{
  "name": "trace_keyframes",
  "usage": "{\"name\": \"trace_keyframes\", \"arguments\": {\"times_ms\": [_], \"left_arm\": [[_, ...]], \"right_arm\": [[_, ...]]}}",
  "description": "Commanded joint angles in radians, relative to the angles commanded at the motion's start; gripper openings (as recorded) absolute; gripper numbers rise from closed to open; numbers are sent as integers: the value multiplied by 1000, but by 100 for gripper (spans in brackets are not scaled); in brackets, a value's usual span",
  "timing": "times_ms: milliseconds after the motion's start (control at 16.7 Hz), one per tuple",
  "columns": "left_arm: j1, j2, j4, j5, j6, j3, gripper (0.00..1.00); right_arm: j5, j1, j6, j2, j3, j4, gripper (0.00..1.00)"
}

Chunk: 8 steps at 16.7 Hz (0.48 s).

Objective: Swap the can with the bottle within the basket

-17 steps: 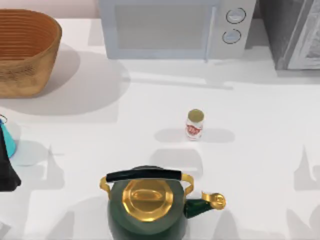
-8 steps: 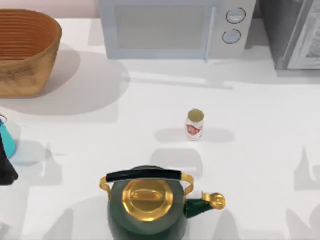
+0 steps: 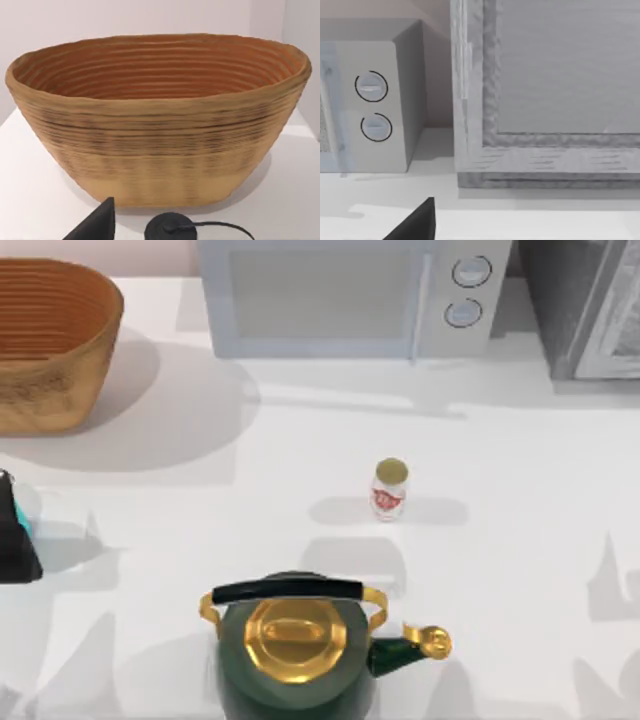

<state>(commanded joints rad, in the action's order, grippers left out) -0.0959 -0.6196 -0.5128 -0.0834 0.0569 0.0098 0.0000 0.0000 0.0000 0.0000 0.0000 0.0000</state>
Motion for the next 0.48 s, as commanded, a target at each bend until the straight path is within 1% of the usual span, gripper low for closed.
{"name": "trace_keyframes", "arguments": {"times_ms": [480], "left_arm": [[-53, -469, -374, -83, 25, -7, 100]], "right_arm": [[0, 0, 0, 0, 0, 0, 100]]}}
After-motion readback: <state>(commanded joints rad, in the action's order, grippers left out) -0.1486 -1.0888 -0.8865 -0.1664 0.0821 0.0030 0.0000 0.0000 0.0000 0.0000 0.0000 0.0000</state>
